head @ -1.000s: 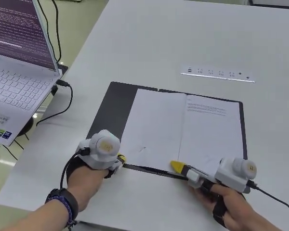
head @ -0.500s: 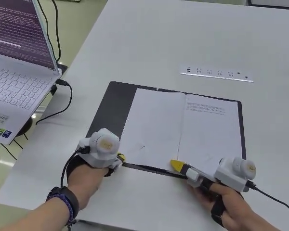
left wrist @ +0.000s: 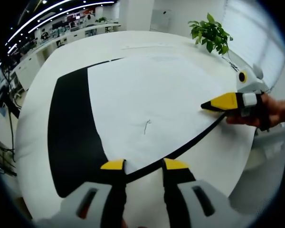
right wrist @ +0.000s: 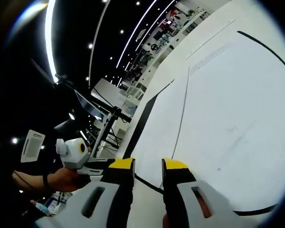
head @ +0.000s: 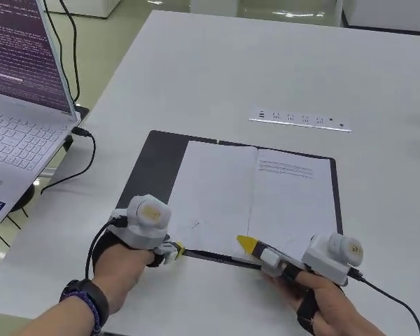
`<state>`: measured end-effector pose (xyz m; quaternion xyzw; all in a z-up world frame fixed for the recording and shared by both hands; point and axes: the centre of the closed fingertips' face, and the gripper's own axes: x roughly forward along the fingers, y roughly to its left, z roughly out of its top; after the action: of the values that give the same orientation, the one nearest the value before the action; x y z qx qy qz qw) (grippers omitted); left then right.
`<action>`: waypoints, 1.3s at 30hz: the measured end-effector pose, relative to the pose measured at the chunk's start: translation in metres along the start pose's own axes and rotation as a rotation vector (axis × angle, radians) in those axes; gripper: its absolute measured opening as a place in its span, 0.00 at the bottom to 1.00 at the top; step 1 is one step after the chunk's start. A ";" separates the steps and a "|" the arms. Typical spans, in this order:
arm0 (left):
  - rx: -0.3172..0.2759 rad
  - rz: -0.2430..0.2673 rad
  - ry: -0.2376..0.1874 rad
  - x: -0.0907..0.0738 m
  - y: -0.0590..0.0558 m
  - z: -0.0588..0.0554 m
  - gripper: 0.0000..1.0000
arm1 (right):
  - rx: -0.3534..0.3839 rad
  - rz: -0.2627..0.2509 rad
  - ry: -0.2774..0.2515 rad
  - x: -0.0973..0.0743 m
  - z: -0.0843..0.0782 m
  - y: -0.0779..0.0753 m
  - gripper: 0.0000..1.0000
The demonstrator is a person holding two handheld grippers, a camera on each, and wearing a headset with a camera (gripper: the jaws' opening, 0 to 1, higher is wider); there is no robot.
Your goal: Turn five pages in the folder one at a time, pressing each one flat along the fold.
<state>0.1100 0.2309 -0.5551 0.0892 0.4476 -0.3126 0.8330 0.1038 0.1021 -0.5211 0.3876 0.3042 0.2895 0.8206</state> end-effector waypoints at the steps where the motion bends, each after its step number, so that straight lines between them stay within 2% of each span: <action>1: 0.005 -0.003 0.000 -0.001 -0.002 -0.001 0.30 | -0.006 -0.006 -0.005 -0.003 0.002 0.000 0.23; 6: 0.026 -0.015 -0.006 -0.007 -0.009 0.000 0.36 | -0.034 -0.039 -0.024 -0.016 0.009 -0.005 0.26; 10: 0.026 -0.016 -0.023 -0.014 -0.009 0.003 0.37 | -0.074 -0.063 -0.025 -0.028 0.013 -0.007 0.31; 20: 0.049 -0.025 -0.072 -0.034 -0.008 0.013 0.45 | -0.186 -0.142 -0.024 -0.065 0.030 -0.021 0.36; 26: 0.073 -0.032 -0.096 -0.044 -0.007 0.017 0.47 | -0.275 -0.162 -0.004 -0.083 0.036 -0.021 0.44; 29: 0.075 -0.043 -0.119 -0.051 -0.010 0.021 0.49 | -0.318 -0.173 0.003 -0.092 0.038 -0.020 0.47; 35: 0.121 -0.051 -0.136 -0.063 -0.014 0.022 0.52 | -0.385 -0.208 0.019 -0.109 0.041 -0.022 0.50; 39: 0.125 -0.048 -0.156 -0.073 -0.014 0.022 0.54 | -0.401 -0.218 -0.006 -0.121 0.046 -0.018 0.54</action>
<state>0.0875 0.2427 -0.4819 0.1056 0.3630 -0.3657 0.8505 0.0633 -0.0143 -0.4785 0.1826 0.2783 0.2527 0.9085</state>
